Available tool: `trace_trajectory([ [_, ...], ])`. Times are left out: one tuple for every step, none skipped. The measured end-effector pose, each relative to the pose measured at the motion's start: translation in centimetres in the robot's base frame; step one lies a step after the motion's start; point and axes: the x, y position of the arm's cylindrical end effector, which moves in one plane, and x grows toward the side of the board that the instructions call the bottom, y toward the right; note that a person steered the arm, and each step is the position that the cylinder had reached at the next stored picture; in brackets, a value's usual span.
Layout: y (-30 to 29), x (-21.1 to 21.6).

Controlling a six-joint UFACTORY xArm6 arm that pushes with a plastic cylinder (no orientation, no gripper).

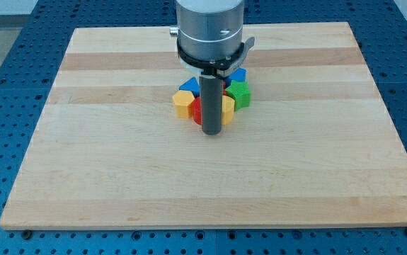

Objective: Tap the bottom of red blocks and yellow heart

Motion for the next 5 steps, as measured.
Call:
trace_trajectory([
  [-1.7, 1.8],
  [-5.2, 0.2],
  [-6.3, -2.5],
  [-5.5, -2.6],
  [-4.3, -3.2],
])
